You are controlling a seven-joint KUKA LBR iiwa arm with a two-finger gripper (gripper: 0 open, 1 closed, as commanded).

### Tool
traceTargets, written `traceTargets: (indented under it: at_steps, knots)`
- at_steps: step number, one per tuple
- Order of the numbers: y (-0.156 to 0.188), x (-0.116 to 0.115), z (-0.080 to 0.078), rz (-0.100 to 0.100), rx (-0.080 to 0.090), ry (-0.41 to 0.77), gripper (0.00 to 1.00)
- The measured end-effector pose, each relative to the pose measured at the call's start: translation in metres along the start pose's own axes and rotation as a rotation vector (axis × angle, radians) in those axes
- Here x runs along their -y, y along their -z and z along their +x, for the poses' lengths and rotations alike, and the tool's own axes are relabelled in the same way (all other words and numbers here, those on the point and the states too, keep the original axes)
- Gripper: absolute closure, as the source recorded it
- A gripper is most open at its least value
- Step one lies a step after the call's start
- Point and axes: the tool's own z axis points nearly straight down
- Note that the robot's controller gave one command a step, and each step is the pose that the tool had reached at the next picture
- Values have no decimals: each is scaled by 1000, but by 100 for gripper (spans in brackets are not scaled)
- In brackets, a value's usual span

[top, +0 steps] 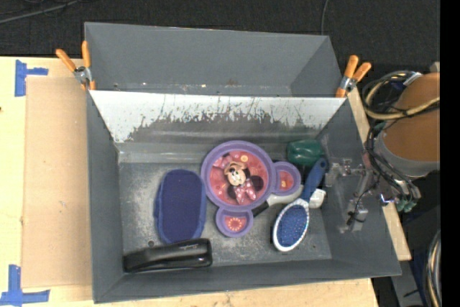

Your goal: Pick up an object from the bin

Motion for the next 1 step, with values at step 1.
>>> traceTargets:
  at_steps: [1]
  knots:
    - [0, 0, 0, 0, 0, 0, 0]
